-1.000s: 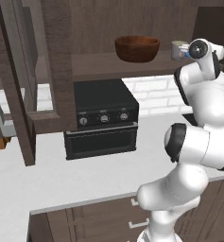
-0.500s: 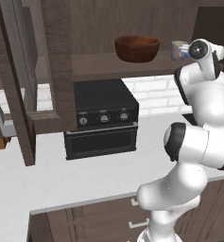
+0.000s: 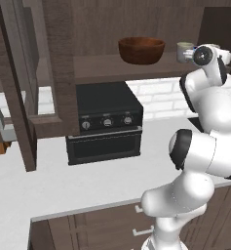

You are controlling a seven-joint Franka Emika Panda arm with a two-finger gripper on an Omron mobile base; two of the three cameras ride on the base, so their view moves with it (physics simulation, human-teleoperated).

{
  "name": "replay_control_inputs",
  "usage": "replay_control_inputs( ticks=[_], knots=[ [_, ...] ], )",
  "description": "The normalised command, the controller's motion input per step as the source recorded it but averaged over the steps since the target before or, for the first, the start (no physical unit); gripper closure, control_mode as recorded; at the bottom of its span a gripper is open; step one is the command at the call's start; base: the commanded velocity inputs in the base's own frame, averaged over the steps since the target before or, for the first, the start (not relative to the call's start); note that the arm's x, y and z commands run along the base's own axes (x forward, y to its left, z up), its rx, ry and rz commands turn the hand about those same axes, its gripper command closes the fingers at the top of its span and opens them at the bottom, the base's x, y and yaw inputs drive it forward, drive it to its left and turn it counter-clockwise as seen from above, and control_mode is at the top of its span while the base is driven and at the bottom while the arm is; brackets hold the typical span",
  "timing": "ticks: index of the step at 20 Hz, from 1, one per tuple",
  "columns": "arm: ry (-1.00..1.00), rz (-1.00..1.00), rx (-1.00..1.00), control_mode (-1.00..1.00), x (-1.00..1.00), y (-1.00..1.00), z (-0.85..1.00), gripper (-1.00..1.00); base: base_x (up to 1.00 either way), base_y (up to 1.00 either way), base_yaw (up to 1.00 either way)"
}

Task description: Gather all objects into one cabinet and sort the glasses and bowls to opposite sides.

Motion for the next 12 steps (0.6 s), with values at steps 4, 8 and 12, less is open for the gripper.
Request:
replay_control_inputs(
  ticks=[4,8,12],
  knots=[
    [0.12,0.00,0.00,-1.00,0.00,0.04,-0.10,1.00,0.00,0.00,0.00],
    [0.11,0.00,0.00,-1.00,0.00,0.00,-0.08,1.00,0.00,0.00,0.00],
    [0.04,0.00,0.00,-1.00,0.00,0.00,0.00,1.00,0.00,0.00,0.00]
  ],
)
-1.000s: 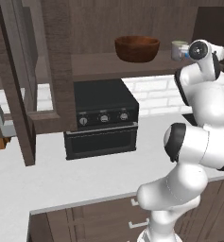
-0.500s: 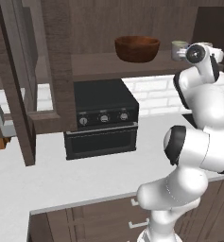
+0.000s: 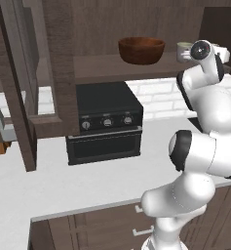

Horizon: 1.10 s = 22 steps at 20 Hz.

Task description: Gather all objects into one cabinet and sort the glasses and bowls to opposite sides.

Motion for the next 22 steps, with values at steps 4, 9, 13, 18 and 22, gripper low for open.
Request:
replay_control_inputs(
  ticks=[4,9,13,18,22],
  knots=[
    [0.00,0.00,0.00,-1.00,0.00,0.00,0.00,1.00,0.00,0.00,0.00],
    [0.00,0.00,0.00,-1.00,0.00,0.00,0.00,1.00,0.00,0.00,0.00],
    [0.00,0.00,0.00,-1.00,0.00,0.00,0.00,1.00,0.00,0.00,0.00],
    [0.00,0.00,0.00,-1.00,0.00,0.00,0.00,-1.00,0.00,0.00,0.00],
    [0.00,0.00,0.00,-1.00,0.00,0.00,0.00,-1.00,0.00,0.00,0.00]
  ],
)
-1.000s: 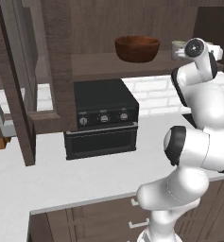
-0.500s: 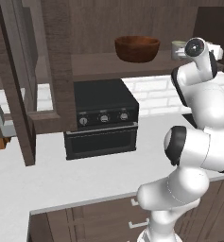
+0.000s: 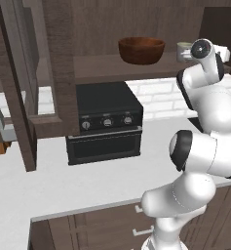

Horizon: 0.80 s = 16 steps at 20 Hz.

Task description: Gather all objects into one cabinet and sort the glasses and bowls to opposite sides.

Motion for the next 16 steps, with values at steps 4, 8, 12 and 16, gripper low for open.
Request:
replay_control_inputs(
  ticks=[4,8,12,16],
  knots=[
    [0.00,0.00,0.00,-1.00,0.00,0.00,0.00,-1.00,0.00,0.00,0.00],
    [0.00,0.00,0.00,-1.00,0.00,0.00,0.00,-1.00,0.00,0.00,0.00],
    [0.00,0.00,0.00,-1.00,0.00,0.00,0.00,-1.00,0.00,0.00,0.00],
    [0.00,-0.02,0.00,-1.00,-0.09,-0.03,0.02,-1.00,0.00,0.00,0.00]
  ],
)
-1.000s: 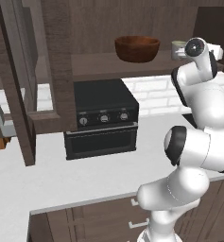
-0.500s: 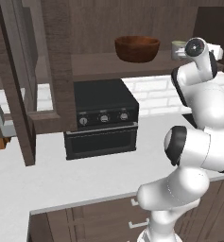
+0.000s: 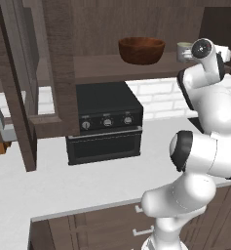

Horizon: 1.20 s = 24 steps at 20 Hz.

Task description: Gather all objects into one cabinet and sort the glasses and bowls to opposite sides.

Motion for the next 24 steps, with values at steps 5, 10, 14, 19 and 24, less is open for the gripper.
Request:
replay_control_inputs(
  ticks=[5,10,14,19,24],
  knots=[
    [0.00,-0.07,0.00,-1.00,-0.07,-0.10,0.17,-1.00,0.00,0.00,0.00],
    [0.00,-0.06,0.00,-1.00,-0.45,0.04,0.13,-1.00,0.00,0.00,0.00],
    [0.00,0.00,0.01,-1.00,-0.89,0.22,0.17,-1.00,0.00,0.00,0.00],
    [0.01,0.00,0.05,-1.00,-1.00,0.36,0.14,-1.00,0.00,0.00,0.00],
    [0.00,0.00,0.12,-1.00,-0.98,0.32,0.04,-1.00,0.00,0.00,0.00]
  ],
)
